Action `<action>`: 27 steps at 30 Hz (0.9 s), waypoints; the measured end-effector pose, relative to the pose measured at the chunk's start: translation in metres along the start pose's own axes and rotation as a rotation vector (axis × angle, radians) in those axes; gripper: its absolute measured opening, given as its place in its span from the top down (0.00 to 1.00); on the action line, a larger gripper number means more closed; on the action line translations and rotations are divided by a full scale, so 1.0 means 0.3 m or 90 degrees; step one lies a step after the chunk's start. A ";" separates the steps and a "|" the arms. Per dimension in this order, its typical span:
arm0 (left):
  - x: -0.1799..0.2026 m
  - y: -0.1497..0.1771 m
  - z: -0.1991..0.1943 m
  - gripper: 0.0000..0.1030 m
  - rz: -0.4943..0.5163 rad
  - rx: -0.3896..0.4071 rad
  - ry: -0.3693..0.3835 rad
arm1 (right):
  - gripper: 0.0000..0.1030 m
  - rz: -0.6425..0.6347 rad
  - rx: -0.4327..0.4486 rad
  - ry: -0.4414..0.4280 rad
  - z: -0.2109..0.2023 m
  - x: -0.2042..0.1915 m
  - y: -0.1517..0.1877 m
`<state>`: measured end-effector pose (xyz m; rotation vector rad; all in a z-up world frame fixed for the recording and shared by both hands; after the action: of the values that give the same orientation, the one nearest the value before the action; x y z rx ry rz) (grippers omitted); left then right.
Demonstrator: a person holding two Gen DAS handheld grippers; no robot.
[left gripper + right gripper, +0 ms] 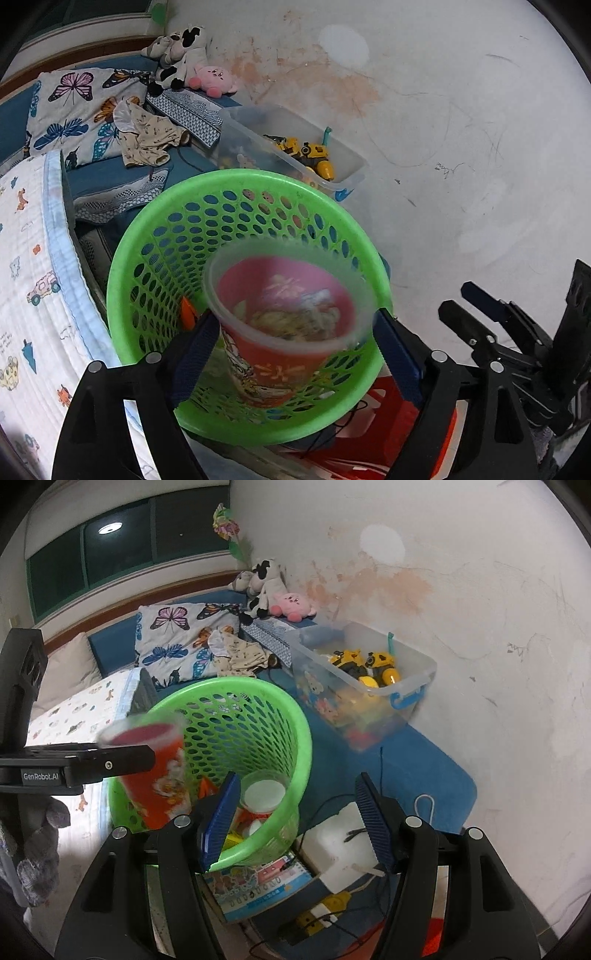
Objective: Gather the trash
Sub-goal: 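Drop the clear box into the green basket with the right tool while the left tool drops the red cup, then grasp the white milk carton with the right tool while the left tool grasps the crumpled plastic bag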
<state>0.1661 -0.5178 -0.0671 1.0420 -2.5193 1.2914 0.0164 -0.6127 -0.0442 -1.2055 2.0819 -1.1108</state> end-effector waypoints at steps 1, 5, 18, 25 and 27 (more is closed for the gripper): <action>0.004 -0.001 -0.007 0.18 -0.002 0.001 0.005 | 0.37 -0.001 0.001 0.000 0.000 -0.002 -0.002; 0.012 -0.004 -0.053 0.17 0.004 0.013 0.005 | 0.37 0.000 0.008 -0.006 -0.021 -0.010 -0.009; -0.052 0.039 -0.358 0.18 0.035 0.083 -0.051 | 0.36 -0.020 0.022 -0.056 -0.079 -0.134 -0.023; -0.173 0.121 -0.550 0.17 0.021 0.106 -0.119 | 0.33 -0.038 0.019 -0.120 -0.096 -0.292 -0.022; -0.214 0.140 -0.599 0.14 0.010 0.114 -0.132 | 0.33 -0.045 0.015 -0.138 -0.093 -0.346 -0.016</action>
<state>0.1538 -0.3319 -0.0081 1.2557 -2.6002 1.5093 0.0493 -0.5124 -0.0236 -1.3344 1.8723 -0.9843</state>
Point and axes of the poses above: each gripper's, at about its wrist camera, not at the fingertips, and z roughly the way its jaws point, x to its right, y to its underside, the point moved 6 cm from there along z, roughly the way its jaws point, and after that the axes turned 7 degrees about x, right-handed, at the moved point
